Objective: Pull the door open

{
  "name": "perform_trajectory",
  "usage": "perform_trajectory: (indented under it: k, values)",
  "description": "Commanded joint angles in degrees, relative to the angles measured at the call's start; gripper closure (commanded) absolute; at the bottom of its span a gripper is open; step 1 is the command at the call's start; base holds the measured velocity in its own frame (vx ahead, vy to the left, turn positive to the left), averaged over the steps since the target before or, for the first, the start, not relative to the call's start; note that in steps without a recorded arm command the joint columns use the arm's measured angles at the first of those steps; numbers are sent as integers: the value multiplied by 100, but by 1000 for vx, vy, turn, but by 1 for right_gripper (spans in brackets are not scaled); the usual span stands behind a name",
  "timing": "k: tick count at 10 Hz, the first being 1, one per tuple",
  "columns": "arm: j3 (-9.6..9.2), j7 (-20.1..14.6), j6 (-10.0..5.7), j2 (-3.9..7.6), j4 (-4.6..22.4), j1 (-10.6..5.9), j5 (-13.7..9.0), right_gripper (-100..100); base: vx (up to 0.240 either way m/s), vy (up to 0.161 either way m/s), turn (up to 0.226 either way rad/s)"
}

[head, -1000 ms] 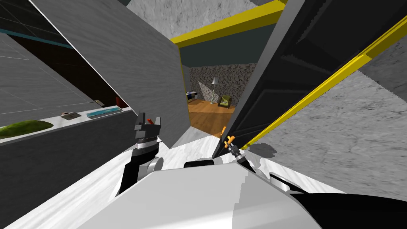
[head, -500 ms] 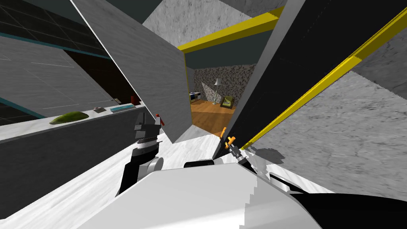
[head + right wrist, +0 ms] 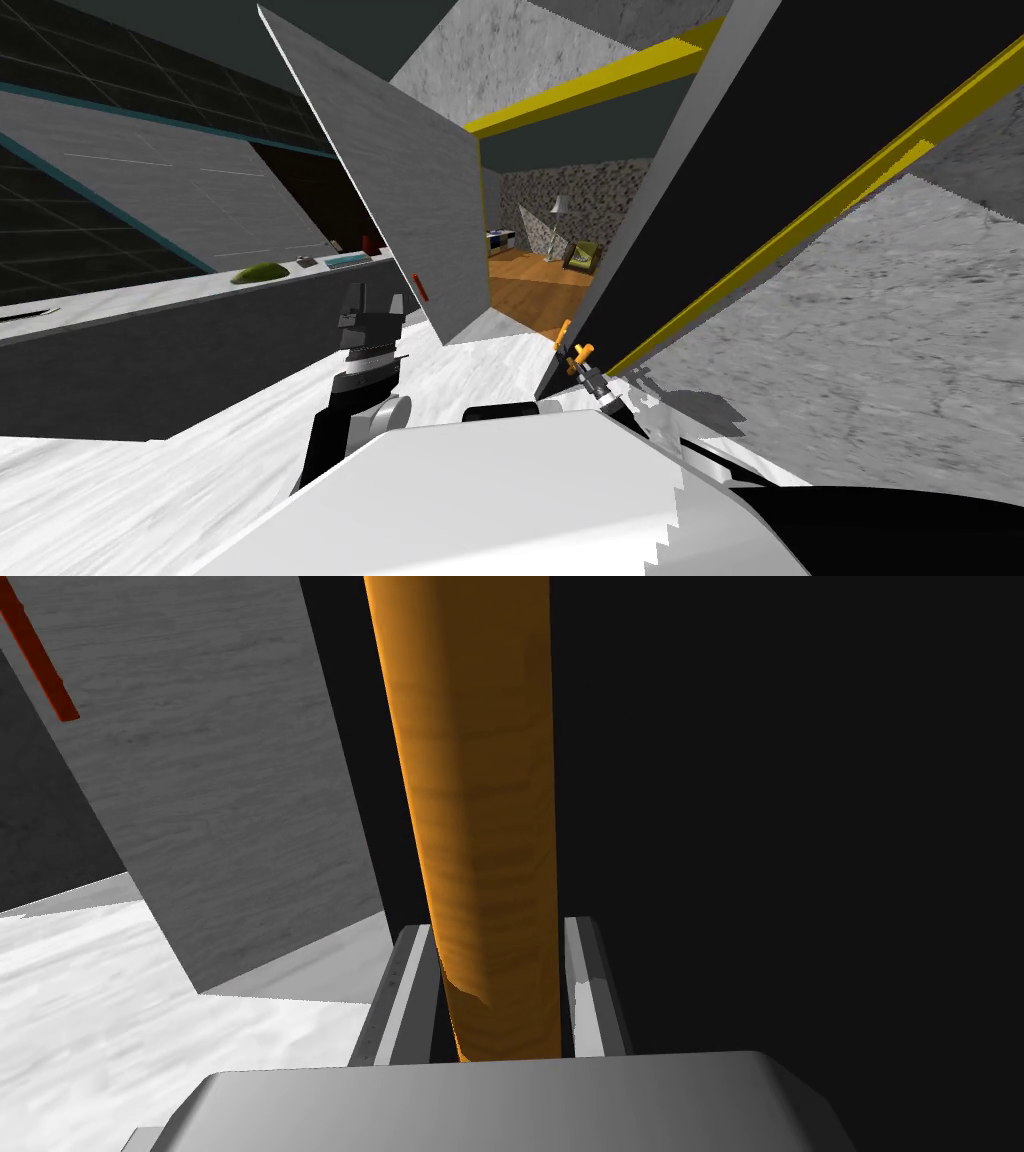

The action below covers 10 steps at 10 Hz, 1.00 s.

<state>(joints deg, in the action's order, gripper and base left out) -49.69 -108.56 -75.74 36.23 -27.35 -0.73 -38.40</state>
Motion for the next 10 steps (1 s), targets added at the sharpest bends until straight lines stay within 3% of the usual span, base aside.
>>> perform_trajectory:
  k: [1,10]
  values:
    - [-23,-43,-97,-32,87,-7,16,100,-208,-114,210]
    - [-90,-110,-227,-49,226,2,33,100,-168,-83,129]
